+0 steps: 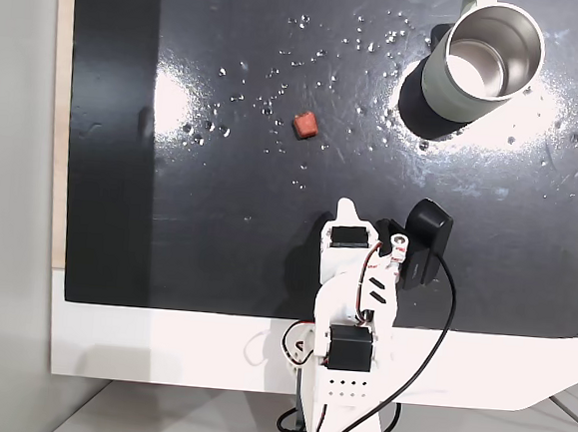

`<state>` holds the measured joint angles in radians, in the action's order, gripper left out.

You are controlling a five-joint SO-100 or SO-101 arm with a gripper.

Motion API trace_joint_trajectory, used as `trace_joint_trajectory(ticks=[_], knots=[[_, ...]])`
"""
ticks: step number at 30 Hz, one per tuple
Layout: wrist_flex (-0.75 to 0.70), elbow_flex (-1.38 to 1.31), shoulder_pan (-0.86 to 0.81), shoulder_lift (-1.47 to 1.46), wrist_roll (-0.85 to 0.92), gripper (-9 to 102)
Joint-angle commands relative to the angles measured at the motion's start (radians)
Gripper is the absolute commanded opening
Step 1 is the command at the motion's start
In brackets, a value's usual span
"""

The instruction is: Grasp a cube and put it in the cup.

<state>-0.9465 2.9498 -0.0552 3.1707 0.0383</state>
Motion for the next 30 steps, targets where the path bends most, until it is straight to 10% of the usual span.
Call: trace_joint_trajectory(ticks=[1,30], knots=[[0.028,-0.006,-0.002,0.008,0.005,0],[0.002,-0.403,0.091,-0.339,0.052,0]])
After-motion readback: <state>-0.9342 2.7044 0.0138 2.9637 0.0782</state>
